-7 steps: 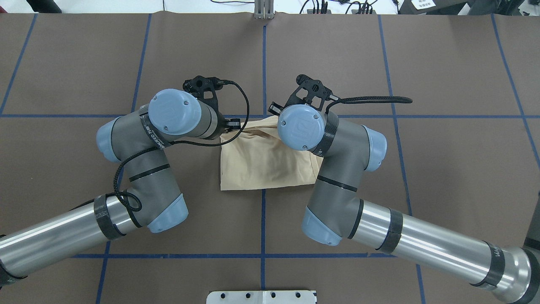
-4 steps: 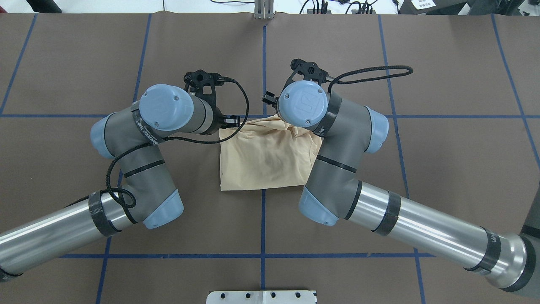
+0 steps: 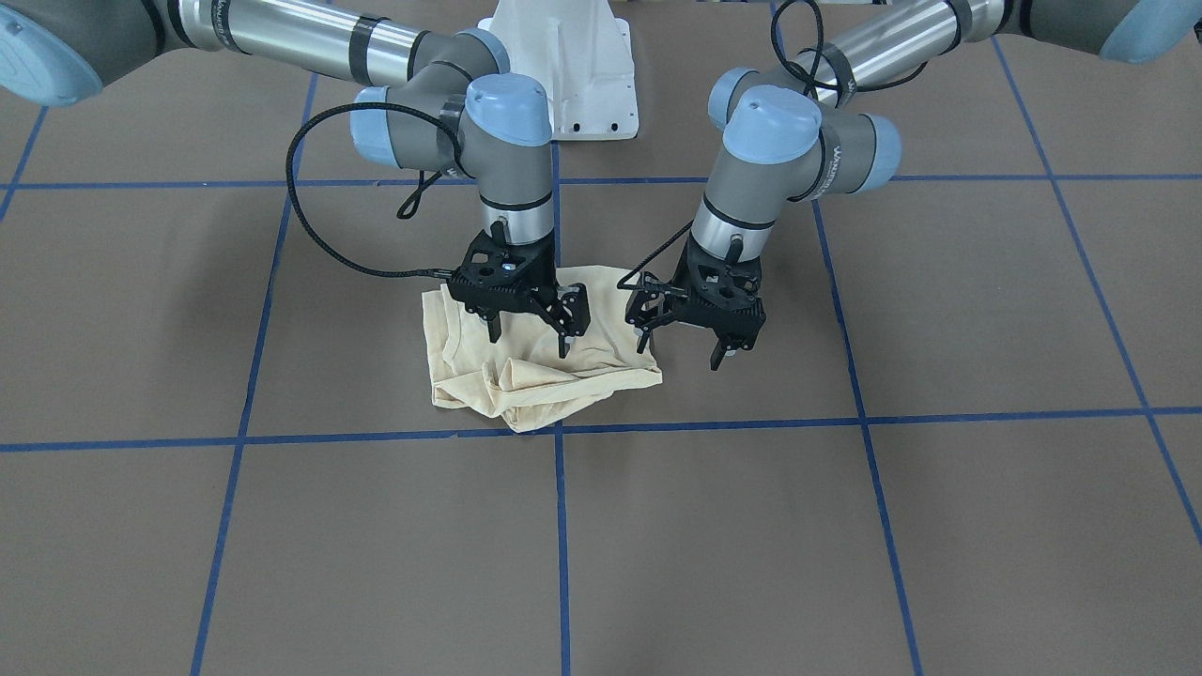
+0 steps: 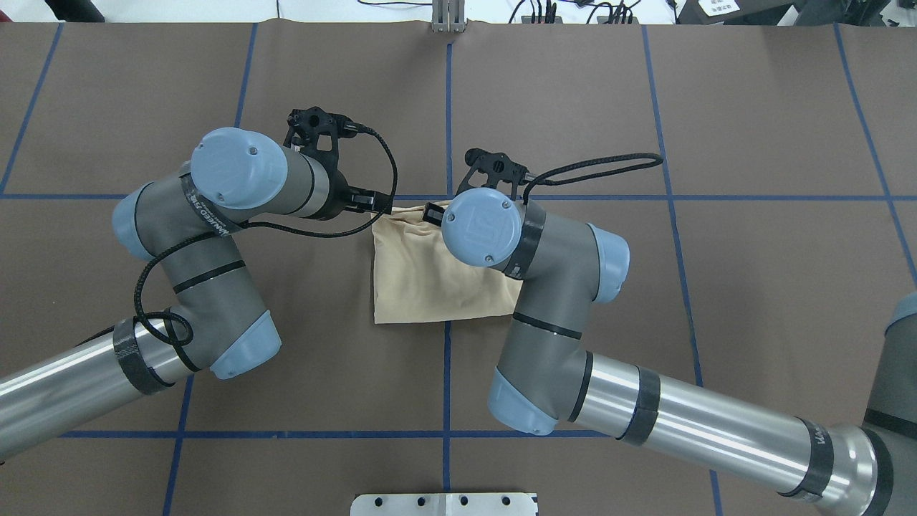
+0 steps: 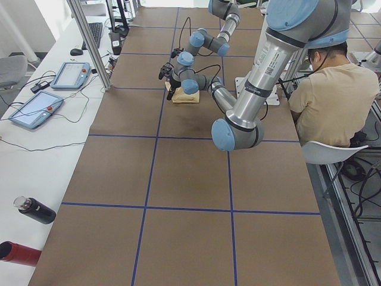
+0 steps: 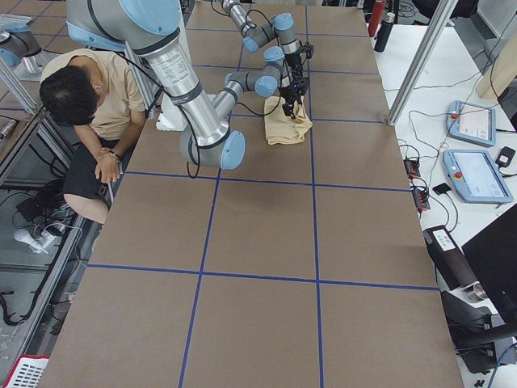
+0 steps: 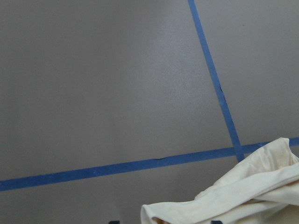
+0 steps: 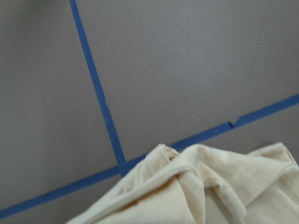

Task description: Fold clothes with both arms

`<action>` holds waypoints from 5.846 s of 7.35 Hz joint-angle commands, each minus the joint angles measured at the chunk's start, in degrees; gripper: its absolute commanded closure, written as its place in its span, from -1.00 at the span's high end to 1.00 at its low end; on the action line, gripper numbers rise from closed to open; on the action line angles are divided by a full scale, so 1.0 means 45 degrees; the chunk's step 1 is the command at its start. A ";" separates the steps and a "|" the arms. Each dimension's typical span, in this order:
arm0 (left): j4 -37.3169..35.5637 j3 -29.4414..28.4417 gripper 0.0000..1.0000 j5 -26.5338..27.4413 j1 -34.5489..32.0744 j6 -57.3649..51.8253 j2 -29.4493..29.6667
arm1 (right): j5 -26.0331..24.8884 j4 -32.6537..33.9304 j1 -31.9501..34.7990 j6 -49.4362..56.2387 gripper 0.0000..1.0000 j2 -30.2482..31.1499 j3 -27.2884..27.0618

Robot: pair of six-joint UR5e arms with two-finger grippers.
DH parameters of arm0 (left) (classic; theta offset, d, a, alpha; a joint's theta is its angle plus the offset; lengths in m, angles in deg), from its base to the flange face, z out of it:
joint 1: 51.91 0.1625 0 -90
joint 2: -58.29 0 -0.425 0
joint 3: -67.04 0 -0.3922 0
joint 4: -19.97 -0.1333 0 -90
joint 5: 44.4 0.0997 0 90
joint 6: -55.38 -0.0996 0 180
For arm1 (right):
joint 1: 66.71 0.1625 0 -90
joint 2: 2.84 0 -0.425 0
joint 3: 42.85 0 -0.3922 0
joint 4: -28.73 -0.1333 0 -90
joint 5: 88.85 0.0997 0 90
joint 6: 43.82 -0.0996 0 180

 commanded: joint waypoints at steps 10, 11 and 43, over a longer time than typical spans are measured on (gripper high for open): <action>-0.0006 0.0799 1.00 -0.0108 -0.0082 -0.0018 -0.0538 | 0.0846 -0.2499 0.2749 0.4258 1.00 -0.1017 0.3526; -0.0161 0.1345 1.00 -0.0108 -0.0082 -0.0037 -0.0851 | 0.1881 -0.2363 0.3041 0.4298 1.00 -0.0786 0.2924; -0.5006 0.3851 1.00 -0.6534 -1.2953 -1.4276 -1.0776 | 1.0699 0.1974 1.5075 2.2775 1.00 1.4471 -0.5540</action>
